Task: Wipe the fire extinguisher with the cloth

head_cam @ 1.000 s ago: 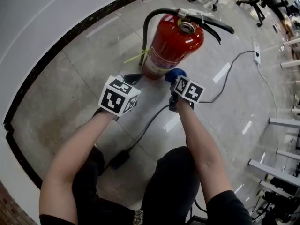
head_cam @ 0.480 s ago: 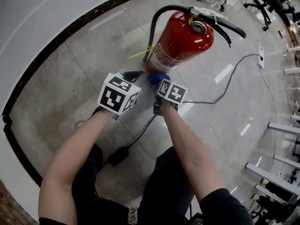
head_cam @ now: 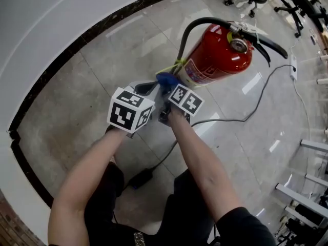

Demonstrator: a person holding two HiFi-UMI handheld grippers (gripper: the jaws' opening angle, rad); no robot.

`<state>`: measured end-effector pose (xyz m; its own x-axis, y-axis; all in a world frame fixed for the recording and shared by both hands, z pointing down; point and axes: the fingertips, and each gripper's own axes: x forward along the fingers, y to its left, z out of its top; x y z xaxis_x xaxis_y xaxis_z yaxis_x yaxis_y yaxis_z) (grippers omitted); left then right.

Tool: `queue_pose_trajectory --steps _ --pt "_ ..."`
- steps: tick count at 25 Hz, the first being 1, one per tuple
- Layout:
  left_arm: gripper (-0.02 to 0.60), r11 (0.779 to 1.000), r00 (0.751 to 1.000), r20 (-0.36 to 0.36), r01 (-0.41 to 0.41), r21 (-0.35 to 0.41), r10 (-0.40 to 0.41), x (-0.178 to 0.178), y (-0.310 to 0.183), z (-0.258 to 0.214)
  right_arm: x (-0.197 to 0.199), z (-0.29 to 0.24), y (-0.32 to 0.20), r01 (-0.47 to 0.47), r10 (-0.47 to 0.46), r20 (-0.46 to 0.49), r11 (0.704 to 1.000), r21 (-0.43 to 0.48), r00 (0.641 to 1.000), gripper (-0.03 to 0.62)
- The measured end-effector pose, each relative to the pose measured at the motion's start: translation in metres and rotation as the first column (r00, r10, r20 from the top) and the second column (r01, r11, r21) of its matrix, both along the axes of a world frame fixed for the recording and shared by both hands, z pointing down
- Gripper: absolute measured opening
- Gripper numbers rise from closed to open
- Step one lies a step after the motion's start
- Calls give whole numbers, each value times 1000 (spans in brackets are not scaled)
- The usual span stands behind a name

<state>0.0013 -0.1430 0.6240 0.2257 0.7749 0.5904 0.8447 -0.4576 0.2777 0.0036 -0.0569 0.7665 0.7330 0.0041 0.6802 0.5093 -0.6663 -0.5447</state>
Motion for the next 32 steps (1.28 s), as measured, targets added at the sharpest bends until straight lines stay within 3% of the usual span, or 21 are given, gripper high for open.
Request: queue_pose_trajectory --steps 6,13,16,21,28,32 --pt "6 997 998 29 56 -44 -55 27 -9 -7 24 -7 -3 -88 84 -62 994 -61 995 29" --pt "6 1000 1000 3 7 -31 -7 18 4 -8 -8 -1 1 102 -101 17 984 -146 995 29" --pt "6 999 1000 -12 -14 -35 14 6 15 -12 -31 4 14 143 -136 53 975 -169 989 29" --pt "6 997 996 -36 -76 -13 76 -24 26 -11 -50 2 35 237 -224 82 941 -240 971 29" --pt "6 997 996 -49 -69 -17 68 -39 35 -17 -67 2 71 288 -261 126 910 -299 957 29" --pt "6 994 991 -82 -105 -10 104 -54 43 -22 -77 -18 108 227 -208 91 913 -338 974 29"
